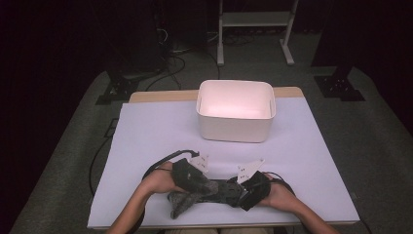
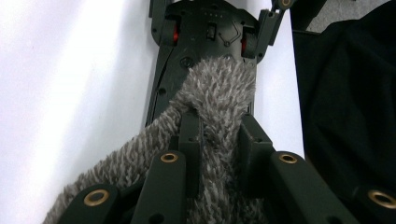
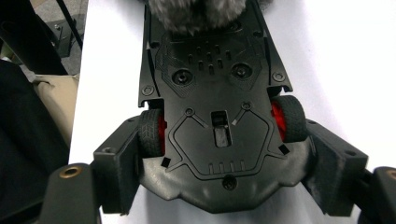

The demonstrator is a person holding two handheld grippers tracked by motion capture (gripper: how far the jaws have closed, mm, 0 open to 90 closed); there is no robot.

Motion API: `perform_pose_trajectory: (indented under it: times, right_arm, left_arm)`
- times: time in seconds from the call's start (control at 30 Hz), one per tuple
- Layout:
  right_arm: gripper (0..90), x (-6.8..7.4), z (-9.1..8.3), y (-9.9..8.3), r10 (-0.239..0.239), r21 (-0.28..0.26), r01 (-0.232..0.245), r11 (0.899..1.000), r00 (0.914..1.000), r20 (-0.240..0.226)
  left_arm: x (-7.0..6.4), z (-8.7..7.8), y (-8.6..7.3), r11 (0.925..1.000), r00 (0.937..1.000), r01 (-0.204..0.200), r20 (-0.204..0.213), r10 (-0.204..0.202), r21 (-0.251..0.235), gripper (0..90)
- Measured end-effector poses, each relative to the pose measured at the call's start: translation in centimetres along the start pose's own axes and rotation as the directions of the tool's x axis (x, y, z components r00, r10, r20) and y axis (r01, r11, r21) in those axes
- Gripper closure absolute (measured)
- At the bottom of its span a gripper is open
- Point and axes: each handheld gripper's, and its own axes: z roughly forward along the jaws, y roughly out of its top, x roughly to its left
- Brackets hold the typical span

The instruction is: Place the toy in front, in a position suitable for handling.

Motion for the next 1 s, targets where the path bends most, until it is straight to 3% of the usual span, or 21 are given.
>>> perform_pose_trajectory:
  times: [0.27,0.5,0.7,1.0]
  right_arm:
    - [22.8,0.2,0.1,-0.1,-0.009,-0.020,0.009,1.000,0.9999,0.013]
    - [22.8,0.3,0.1,-0.2,-0.005,-0.026,0.006,1.000,0.9999,0.015]
    - [22.7,0.3,0.1,-0.3,0.001,-0.034,-0.001,0.999,0.9999,0.013]
    - [22.3,0.2,0.0,-0.3,-0.001,-0.034,0.001,0.999,1.0000,0.004]
  left_arm:
    - [-0.1,1.3,1.7,0.9991,0.9985,-0.036,0.042,0.035,0.022,76.4]
    - [-0.2,3.0,4.1,0.9954,0.9939,-0.093,0.062,0.091,0.024,76.4]
    - [-0.2,2.6,3.4,0.9963,0.9949,-0.083,0.058,0.082,0.019,76.4]
    - [-0.2,0.5,0.3,0.9998,0.9995,-0.019,0.026,0.018,0.009,76.2]
